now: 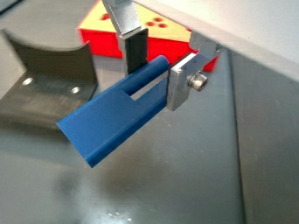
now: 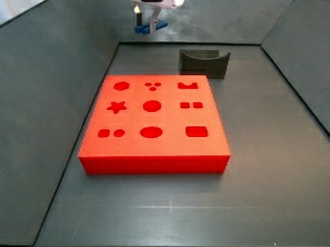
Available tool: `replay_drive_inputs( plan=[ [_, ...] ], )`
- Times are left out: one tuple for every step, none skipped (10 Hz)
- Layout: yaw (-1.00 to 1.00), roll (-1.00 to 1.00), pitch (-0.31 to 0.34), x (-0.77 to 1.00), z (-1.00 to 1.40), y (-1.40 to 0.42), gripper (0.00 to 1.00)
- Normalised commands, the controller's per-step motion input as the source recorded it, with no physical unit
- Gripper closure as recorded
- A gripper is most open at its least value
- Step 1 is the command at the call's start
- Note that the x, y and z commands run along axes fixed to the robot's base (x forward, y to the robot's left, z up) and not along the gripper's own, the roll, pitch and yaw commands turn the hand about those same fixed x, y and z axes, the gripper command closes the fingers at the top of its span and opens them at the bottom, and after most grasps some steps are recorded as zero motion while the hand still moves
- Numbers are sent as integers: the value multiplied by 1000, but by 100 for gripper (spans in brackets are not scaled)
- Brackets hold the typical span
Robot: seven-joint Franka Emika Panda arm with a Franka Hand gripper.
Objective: Pick up the square-circle object. Move up. Rotate the square-circle object. Place the square-circle object on the fixture. Regrasp the square-circle object. Move to above the board. Insert the square-circle object.
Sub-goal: Rotate the square-circle object.
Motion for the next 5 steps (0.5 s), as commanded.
replay_drive_inputs(
  plan=[
    [-1000,-1,0,3,-2,10,100],
    [-1000,-1,0,2,-2,10,100],
    [-1000,-1,0,2,-2,10,100],
    [-1000,-1,0,2,-2,10,100],
    [-1000,-1,0,2,-2,11,100]
  ],
)
